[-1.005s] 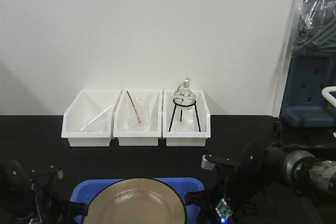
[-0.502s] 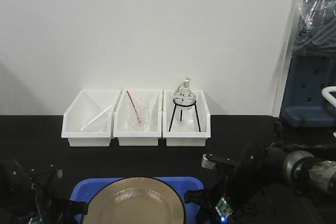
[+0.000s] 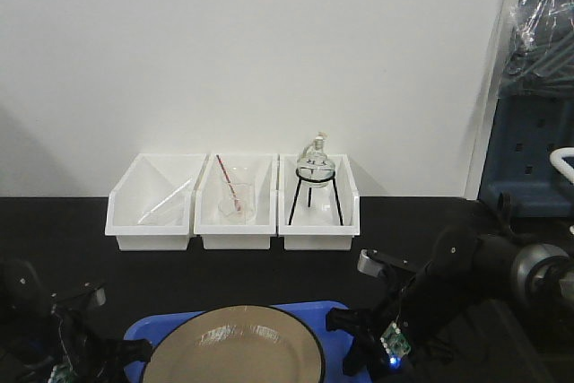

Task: Place disk in tray to left cabinet
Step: 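Close both grippers on opposite tray edges and lift the tray, then hold the lifted tray level with both grippers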

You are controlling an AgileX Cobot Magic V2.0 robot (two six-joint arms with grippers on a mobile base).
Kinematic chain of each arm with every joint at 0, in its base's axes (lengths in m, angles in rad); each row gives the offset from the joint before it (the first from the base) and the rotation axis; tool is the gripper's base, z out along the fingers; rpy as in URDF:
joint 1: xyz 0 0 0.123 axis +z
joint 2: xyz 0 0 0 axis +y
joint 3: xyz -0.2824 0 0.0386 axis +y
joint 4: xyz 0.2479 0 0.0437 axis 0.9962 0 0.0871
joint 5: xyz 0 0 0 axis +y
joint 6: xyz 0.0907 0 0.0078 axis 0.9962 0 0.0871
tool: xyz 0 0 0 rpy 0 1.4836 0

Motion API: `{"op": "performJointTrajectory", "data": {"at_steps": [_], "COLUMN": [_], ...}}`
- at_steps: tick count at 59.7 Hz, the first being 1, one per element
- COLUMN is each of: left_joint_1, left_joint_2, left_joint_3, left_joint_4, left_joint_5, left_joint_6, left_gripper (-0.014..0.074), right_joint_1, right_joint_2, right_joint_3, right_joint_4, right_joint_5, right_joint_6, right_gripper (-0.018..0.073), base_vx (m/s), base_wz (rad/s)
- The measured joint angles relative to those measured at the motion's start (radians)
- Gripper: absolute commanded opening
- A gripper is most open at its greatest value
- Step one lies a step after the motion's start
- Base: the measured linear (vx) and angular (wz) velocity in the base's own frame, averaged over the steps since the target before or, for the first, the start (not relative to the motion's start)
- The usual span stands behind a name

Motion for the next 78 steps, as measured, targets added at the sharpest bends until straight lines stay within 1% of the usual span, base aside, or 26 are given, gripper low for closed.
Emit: {"op": "performJointTrajectory", "data": {"at_steps": [9,15,26,32,36,45,56,67,78], "left_joint_1": [0.001,0.001,0.002,0.004,0.004,0.004,0.010,0.010,0.011], "left_joint_2": [-0.010,-0.016,-0.016,-0.016,-0.017,-0.060,-0.121,-0.131,-0.137], "left_joint_3": [-0.083,-0.133,-0.221,-0.273,-0.306,-0.345,-0.378,-0.440,-0.520], "left_joint_4": [0.021,0.039,0.067,0.077,0.088,0.109,0.111,0.112,0.110], "left_joint_5": [0.092,0.168,0.271,0.328,0.360,0.385,0.406,0.467,0.475], "left_joint_6": [-0.033,-0.073,-0.134,-0.178,-0.193,-0.224,-0.258,-0.289,-0.330], "left_gripper": [-0.0001,-0.0001,-0.0001,-0.0001,-0.0001,-0.0001,-0.0001,-0.0001,-0.0001], "right_joint_1": [-0.008,-0.009,-0.011,-0.011,-0.012,-0.015,-0.016,-0.016,-0.032], "right_joint_2": [-0.033,-0.062,-0.114,-0.135,-0.137,-0.137,-0.143,-0.143,-0.143], "right_joint_3": [0.000,0.000,0.000,-0.016,-0.044,-0.139,-0.215,-0.275,-0.375], "right_joint_4": [-0.010,-0.016,-0.016,-0.018,-0.025,-0.035,-0.041,-0.061,-0.067], "right_joint_5": [0.017,0.030,0.039,0.073,0.103,0.161,0.226,0.318,0.387], "right_joint_6": [0.014,0.024,0.042,0.066,0.081,0.127,0.176,0.216,0.253], "right_gripper": [-0.0004,-0.0004,-0.0004,-0.0004,-0.0004,-0.0004,-0.0004,-0.0004,-0.0004], "base_vx": [0.00,0.00,0.00,0.00,0.00,0.00,0.00,0.00,0.00], "base_wz": [0.00,0.00,0.00,0.00,0.00,0.00,0.00,0.00,0.00]}}
